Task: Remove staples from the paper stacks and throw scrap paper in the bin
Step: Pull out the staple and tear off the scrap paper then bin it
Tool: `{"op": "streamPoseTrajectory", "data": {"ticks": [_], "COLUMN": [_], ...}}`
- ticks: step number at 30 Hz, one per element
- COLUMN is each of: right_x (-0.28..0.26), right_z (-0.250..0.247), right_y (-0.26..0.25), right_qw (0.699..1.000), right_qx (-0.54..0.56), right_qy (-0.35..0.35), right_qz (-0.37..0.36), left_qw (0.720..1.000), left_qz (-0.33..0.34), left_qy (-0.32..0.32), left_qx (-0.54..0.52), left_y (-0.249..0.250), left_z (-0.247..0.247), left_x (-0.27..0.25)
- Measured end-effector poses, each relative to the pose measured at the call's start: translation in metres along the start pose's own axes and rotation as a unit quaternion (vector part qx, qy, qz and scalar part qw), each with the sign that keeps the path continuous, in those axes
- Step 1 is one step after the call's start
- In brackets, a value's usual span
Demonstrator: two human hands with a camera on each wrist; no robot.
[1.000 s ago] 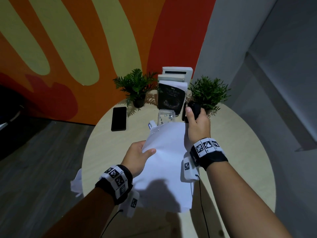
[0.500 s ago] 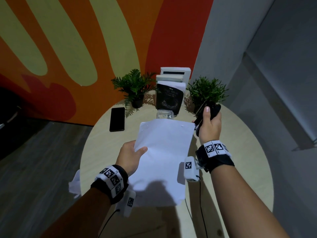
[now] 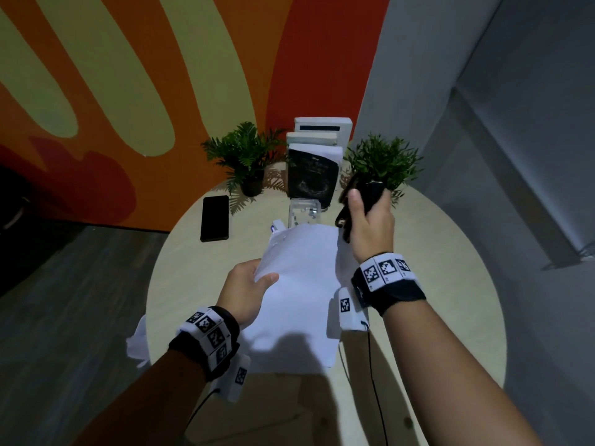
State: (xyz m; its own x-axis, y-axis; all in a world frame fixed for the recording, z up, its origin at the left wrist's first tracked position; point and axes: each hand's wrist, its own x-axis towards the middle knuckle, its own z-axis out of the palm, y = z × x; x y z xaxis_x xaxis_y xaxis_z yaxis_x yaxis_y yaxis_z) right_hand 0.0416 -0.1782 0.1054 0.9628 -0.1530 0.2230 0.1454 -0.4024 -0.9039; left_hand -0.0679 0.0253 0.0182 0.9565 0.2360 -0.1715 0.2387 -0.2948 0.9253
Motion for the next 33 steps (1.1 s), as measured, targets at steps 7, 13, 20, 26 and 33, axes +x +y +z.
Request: {"op": "streamPoseTrajectory", "data": {"ticks": [7, 13, 20, 26, 33], "right_x": [0.002, 0.003, 0.021, 0.015, 0.009], "right_z": [0.019, 0.019, 0.007, -0.003, -0.019], "right_y": [-0.005, -0.005, -0.004, 0.003, 0.008], "right_qw": [0.999, 0.998, 0.958, 0.952, 0.969], "right_qx": [-0.028, 0.053, 0.236, 0.261, 0.210], "right_qy": [-0.020, -0.009, 0.088, 0.095, 0.079], "right_qz": [0.009, 0.040, 0.138, 0.127, 0.106], "left_qw": [0.997, 0.997, 0.998, 0.998, 0.998], "left_qz": [0.001, -0.014, -0.018, -0.020, -0.015], "left_qy": [-0.010, 0.009, 0.029, 0.026, 0.055], "left_qx": [-0.078, -0.069, -0.050, -0.050, -0.030], "left_y": [0.016, 0.017, 0.018, 0.021, 0.026], "left_z": [0.004, 0.002, -0.004, -0.004, -0.015], "left_x": [-0.005, -0.004, -0.003, -0.004, -0.008]}}
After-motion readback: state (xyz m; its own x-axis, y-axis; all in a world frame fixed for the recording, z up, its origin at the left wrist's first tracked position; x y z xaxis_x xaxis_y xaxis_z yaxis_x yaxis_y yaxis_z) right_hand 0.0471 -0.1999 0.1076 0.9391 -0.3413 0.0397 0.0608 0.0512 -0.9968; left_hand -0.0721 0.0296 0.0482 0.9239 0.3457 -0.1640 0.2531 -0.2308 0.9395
